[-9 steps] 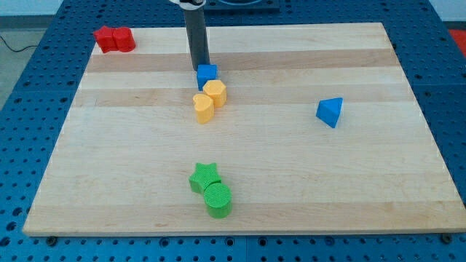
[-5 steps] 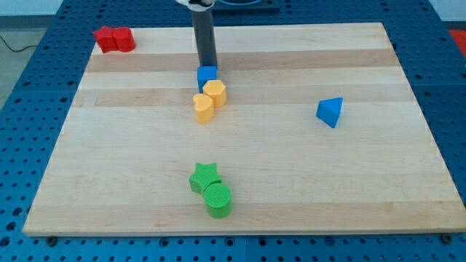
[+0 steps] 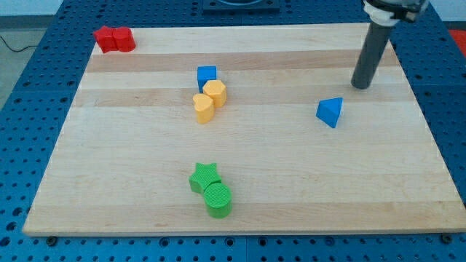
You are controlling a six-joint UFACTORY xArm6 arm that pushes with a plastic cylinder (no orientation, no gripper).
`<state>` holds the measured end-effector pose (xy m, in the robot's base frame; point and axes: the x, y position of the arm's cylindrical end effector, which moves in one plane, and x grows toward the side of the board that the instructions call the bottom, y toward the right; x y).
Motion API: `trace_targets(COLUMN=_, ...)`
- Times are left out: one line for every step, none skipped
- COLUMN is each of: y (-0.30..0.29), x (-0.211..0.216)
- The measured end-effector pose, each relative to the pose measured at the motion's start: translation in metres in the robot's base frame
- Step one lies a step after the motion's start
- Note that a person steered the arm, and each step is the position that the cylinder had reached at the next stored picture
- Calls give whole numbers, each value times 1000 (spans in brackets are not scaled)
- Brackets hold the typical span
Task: Push the blue triangle into the yellow heart
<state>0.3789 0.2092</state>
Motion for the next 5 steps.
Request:
trace_targets(y=0, x=30)
trace_targets(y=-19, x=50)
trace_targets(y=-78, x=62)
trace_targets(y=-149, x=74)
trace_targets(y=-151, x=78)
